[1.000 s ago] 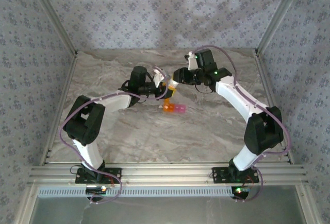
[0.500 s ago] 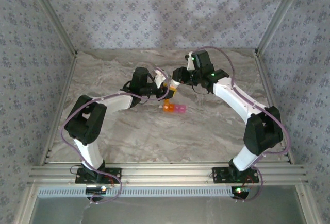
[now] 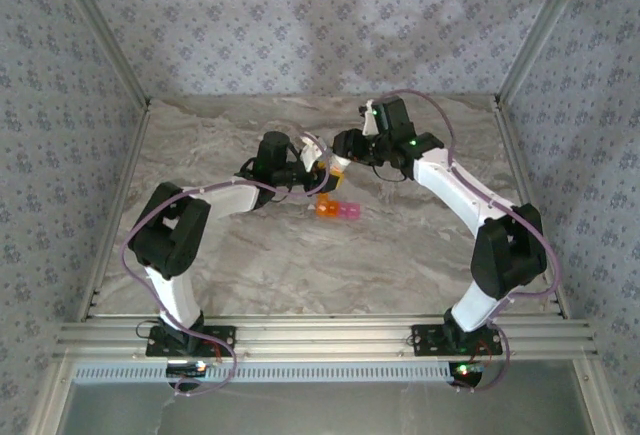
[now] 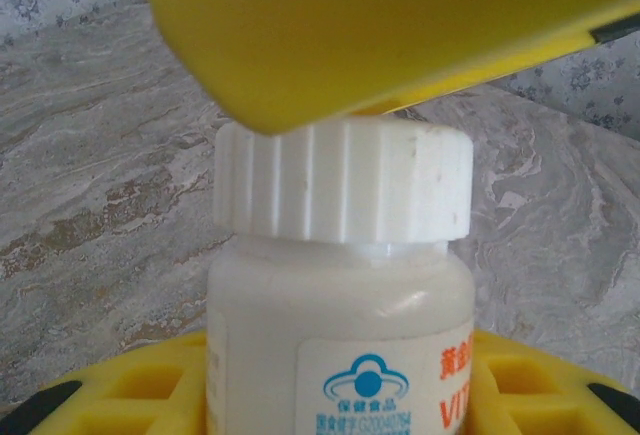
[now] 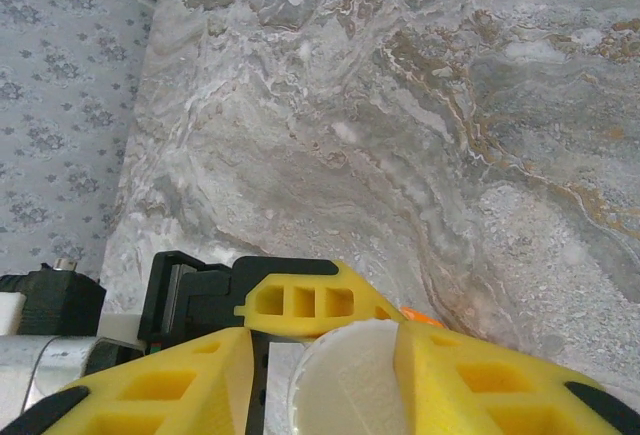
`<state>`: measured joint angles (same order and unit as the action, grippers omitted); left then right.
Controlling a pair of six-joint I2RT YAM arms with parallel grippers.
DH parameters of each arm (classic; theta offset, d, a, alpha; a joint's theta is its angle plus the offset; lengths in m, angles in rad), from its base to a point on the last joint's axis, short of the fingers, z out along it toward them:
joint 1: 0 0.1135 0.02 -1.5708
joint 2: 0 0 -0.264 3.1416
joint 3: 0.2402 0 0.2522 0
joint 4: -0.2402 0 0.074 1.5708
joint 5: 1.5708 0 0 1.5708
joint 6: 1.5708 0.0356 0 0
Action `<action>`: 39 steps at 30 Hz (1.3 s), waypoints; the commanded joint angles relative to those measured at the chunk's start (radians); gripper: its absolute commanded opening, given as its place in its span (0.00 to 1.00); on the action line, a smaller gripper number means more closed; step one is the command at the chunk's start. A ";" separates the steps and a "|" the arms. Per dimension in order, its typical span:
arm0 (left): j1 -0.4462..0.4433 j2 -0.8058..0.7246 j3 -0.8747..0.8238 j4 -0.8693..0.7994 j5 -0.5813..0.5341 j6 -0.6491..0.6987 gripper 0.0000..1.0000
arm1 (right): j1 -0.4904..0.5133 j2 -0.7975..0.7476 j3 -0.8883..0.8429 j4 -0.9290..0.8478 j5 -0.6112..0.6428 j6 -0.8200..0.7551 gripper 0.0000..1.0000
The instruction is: Sort the pills into containers
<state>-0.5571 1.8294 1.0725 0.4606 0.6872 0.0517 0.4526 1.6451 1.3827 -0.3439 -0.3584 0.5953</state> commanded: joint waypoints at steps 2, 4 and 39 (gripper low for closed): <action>-0.007 -0.012 0.012 0.161 0.064 -0.003 0.00 | -0.014 0.001 0.016 -0.075 -0.047 0.011 0.47; -0.007 -0.012 0.010 0.164 0.066 -0.008 0.00 | -0.022 -0.008 0.016 -0.077 -0.055 0.011 0.50; 0.007 -0.036 0.062 0.063 0.211 -0.012 0.00 | -0.175 -0.021 0.127 -0.253 -0.431 -0.557 0.79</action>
<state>-0.5564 1.8290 1.1072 0.5331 0.8543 0.0429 0.2626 1.6012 1.4754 -0.5556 -0.7528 0.0879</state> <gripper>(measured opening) 0.440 0.789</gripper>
